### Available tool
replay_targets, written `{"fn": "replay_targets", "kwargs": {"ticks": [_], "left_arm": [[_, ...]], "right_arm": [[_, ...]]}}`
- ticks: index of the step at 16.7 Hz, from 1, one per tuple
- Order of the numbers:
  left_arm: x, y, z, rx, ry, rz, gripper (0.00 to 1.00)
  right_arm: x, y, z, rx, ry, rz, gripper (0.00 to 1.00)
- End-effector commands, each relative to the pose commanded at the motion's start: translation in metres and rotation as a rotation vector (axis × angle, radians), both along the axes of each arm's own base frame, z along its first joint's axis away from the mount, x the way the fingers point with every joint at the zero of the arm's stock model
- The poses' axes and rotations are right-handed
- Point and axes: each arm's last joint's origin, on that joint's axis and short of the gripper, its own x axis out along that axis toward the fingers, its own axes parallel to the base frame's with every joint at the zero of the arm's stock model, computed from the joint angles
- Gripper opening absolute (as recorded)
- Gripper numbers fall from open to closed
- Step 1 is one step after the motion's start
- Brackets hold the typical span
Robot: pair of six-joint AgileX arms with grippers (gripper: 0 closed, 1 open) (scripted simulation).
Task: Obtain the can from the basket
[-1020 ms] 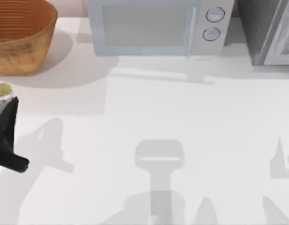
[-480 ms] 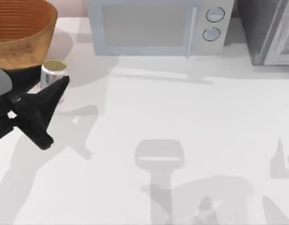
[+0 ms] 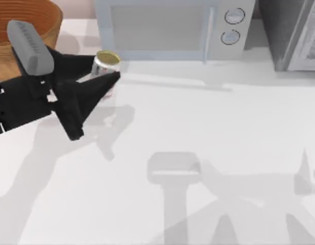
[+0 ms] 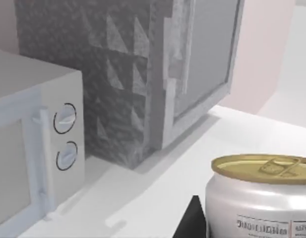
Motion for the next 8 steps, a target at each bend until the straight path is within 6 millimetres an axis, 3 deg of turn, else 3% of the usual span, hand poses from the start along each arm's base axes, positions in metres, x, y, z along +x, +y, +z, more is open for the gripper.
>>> {"fn": "replay_targets", "kwargs": {"ticks": [8], "left_arm": [[0.058, -0.03, -0.042, -0.016, 0.049, -0.235, 0.0]], "right_arm": [[0.0, 0.0, 0.0, 0.0, 0.0, 0.0, 1.0]]}}
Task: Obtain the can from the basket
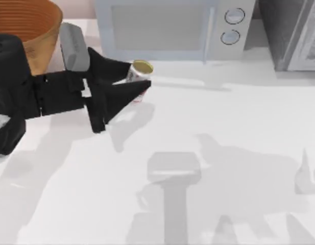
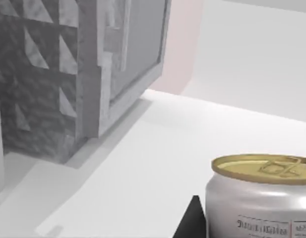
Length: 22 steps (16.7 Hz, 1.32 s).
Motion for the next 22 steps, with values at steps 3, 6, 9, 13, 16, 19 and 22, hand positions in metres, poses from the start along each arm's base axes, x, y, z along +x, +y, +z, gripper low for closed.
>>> {"fn": "replay_targets", "kwargs": {"ticks": [3, 6, 9, 13, 16, 19, 22], "left_arm": [[0.02, -0.008, -0.018, -0.009, -0.016, -0.067, 0.0], [0.036, -0.016, -0.045, -0.013, -0.01, -0.134, 0.0], [0.05, -0.022, -0.077, -0.016, 0.003, -0.193, 0.0], [0.065, -0.027, -0.118, -0.023, -0.014, -0.263, 0.0], [0.074, -0.028, -0.149, -0.027, -0.048, -0.3, 0.0], [0.081, -0.023, -0.168, -0.028, -0.095, -0.291, 0.0], [0.083, -0.022, -0.17, -0.028, -0.108, -0.284, 0.0]], "right_arm": [[0.0, 0.0, 0.0, 0.0, 0.0, 0.0, 1.0], [0.0, 0.0, 0.0, 0.0, 0.0, 0.0, 1.0], [0.0, 0.0, 0.0, 0.0, 0.0, 0.0, 1.0], [0.0, 0.0, 0.0, 0.0, 0.0, 0.0, 1.0], [0.0, 0.0, 0.0, 0.0, 0.0, 0.0, 1.0], [0.0, 0.0, 0.0, 0.0, 0.0, 0.0, 1.0], [0.0, 0.0, 0.0, 0.0, 0.0, 0.0, 1.0]]}}
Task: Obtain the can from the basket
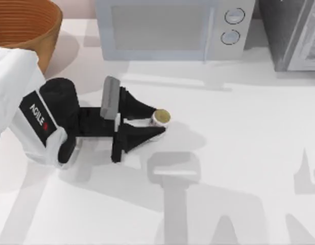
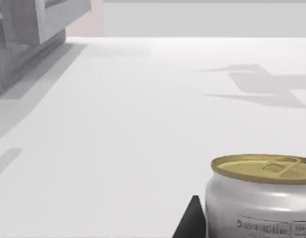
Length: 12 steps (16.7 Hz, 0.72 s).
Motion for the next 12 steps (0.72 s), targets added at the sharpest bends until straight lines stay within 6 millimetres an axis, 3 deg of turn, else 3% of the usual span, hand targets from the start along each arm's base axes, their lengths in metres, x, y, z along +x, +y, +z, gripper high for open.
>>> {"fn": "replay_targets", "kwargs": {"ticks": [4, 12], "left_arm": [[0.0, 0.0, 0.0, 0.0, 0.0, 0.0, 0.0], [0.0, 0.0, 0.0, 0.0, 0.0, 0.0, 0.6]], "right_arm": [[0.0, 0.0, 0.0, 0.0, 0.0, 0.0, 1.0], [0.0, 0.0, 0.0, 0.0, 0.0, 0.0, 1.0]]}}
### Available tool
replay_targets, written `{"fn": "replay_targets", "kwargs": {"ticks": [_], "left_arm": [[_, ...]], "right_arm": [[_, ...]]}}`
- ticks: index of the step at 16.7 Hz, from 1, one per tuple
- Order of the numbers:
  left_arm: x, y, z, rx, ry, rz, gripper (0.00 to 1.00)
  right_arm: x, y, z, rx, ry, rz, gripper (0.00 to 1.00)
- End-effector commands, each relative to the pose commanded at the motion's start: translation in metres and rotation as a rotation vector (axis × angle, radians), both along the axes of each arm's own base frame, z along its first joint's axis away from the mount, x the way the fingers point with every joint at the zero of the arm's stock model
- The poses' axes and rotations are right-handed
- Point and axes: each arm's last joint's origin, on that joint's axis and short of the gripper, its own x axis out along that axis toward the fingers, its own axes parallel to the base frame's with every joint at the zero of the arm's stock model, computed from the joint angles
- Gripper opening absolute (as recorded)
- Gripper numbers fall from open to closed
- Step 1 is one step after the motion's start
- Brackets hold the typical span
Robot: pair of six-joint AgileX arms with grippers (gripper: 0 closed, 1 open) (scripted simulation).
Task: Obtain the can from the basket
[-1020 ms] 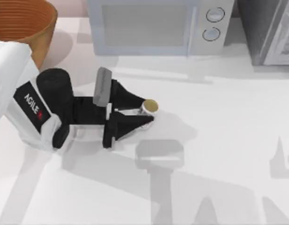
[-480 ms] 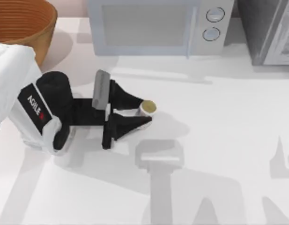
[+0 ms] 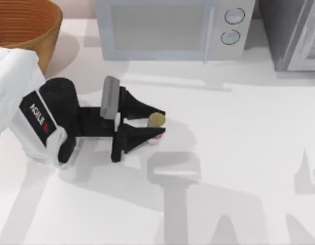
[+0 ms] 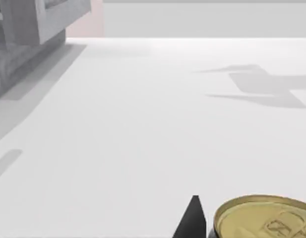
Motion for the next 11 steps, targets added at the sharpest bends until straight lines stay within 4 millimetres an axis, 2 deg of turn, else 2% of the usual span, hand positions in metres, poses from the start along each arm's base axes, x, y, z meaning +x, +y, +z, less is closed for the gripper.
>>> {"fn": "replay_targets", "kwargs": {"ticks": [5, 11], "left_arm": [[0.0, 0.0, 0.0, 0.0, 0.0, 0.0, 0.98], [0.0, 0.0, 0.0, 0.0, 0.0, 0.0, 1.0]], "right_arm": [[0.0, 0.0, 0.0, 0.0, 0.0, 0.0, 1.0], [0.0, 0.0, 0.0, 0.0, 0.0, 0.0, 1.0]]}}
